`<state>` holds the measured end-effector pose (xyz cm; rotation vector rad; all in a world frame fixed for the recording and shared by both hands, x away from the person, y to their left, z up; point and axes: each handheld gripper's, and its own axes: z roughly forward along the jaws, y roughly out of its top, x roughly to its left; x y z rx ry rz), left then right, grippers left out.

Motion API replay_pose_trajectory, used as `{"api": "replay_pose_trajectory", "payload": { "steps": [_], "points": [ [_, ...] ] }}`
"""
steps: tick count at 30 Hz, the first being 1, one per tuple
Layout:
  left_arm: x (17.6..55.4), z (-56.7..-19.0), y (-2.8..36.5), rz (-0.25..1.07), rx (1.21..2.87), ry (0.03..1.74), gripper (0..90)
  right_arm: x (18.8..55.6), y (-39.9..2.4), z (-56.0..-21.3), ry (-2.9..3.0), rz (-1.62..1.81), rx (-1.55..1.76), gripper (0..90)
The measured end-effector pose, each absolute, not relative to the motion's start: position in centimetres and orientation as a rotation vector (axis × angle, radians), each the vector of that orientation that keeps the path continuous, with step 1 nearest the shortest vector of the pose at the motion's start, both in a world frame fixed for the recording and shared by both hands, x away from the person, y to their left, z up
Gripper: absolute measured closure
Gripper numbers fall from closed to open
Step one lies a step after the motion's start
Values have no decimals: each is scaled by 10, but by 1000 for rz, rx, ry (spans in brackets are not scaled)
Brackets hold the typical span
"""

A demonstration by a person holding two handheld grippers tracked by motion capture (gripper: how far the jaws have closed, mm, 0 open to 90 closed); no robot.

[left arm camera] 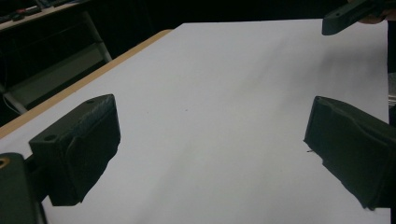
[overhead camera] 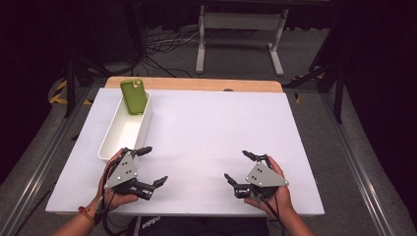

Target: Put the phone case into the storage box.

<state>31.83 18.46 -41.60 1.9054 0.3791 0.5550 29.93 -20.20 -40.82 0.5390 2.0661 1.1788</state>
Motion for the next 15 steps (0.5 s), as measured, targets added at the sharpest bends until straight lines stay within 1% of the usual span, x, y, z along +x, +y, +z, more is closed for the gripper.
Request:
{"api": "replay_pose_trajectory", "payload": {
  "steps": [4, 15],
  "points": [
    [317, -419, 189, 564, 1924, 386, 44, 299, -202, -410, 2074, 1175, 544, 152],
    [314, -433, 199, 516, 1930, 437, 45, 296, -205, -412, 2073, 1162, 552, 153]
  ]
}}
